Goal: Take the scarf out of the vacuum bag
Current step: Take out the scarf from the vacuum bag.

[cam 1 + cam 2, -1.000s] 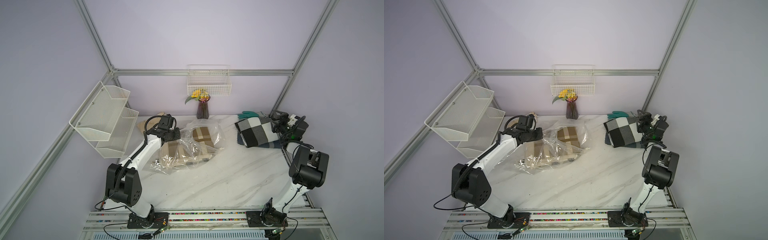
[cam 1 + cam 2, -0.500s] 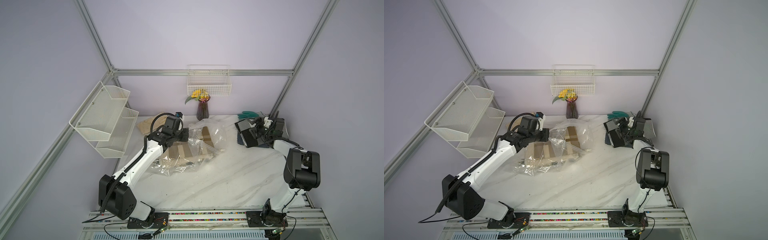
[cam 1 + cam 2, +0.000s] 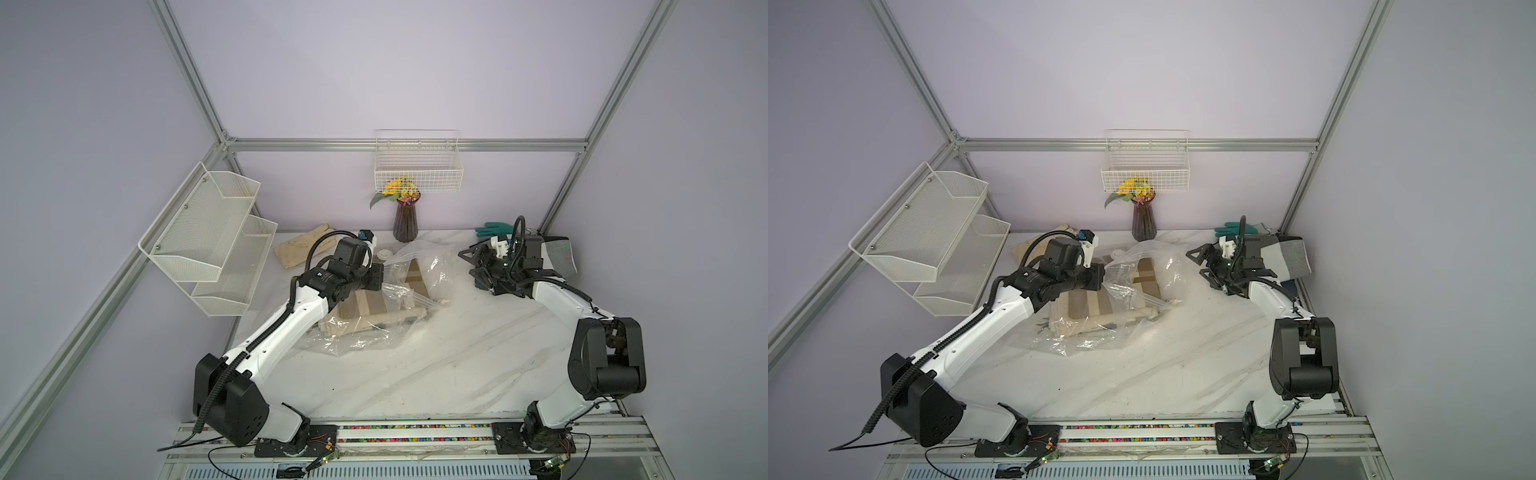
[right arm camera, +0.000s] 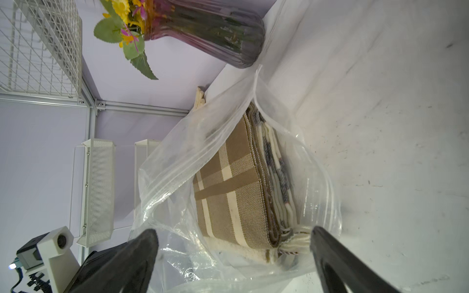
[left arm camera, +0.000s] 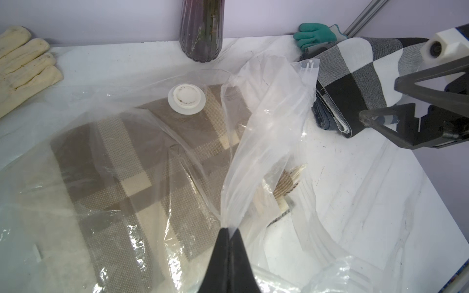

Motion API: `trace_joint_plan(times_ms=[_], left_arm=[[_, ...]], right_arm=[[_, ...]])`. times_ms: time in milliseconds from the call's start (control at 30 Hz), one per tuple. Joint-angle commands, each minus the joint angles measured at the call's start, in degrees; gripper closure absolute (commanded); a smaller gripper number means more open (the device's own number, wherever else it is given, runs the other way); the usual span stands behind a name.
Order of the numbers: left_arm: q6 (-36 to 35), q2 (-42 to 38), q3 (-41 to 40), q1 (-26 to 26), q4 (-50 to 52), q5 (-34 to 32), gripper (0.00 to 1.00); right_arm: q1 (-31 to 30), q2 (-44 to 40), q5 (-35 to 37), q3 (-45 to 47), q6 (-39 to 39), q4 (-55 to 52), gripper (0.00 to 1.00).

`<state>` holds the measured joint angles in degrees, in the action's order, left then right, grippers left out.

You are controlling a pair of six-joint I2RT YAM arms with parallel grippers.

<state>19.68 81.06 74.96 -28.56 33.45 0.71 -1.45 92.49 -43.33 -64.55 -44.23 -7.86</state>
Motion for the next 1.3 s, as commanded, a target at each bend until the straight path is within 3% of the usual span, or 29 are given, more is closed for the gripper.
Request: trace_joint_plan(times_ms=[0,433,667,800,1000,1267], left_arm=[[-1.2,-3.4,-0.2,-1.0,0.5,-0.7,1.0],[-2.7,-6.8,-1.6,-2.9,5.8,-1.8,1.0],[-4.3,-9.9,-3.0,-3.0,9.9,-3.4,1.0],[-4.6,-12.3,-3.9,-3.0,12.4,-3.7,1.0],[-6.2,-15.2,-4.4,-3.0,15.6,-5.2,1.0],[-5.7,-12.8,-1.9,-3.2,14.1,-0.9,1.0]], right_arm=[[-1.4,-3.2,-1.2,0.4,2.7,-3.2,0.05],[-7.3,-3.9,-1.3,1.3,9.6,-9.4,0.19],[-15.1,-1.2,3.3,3.5,9.0,-6.1,0.23],[-19.4,-0.9,9.8,5.4,8.0,-3.2,0.25],[-20.7,0.3,15.4,7.9,6.0,1.1,0.25],[-20.9,6.1,14.2,6.5,5.0,3.7,0.26]])
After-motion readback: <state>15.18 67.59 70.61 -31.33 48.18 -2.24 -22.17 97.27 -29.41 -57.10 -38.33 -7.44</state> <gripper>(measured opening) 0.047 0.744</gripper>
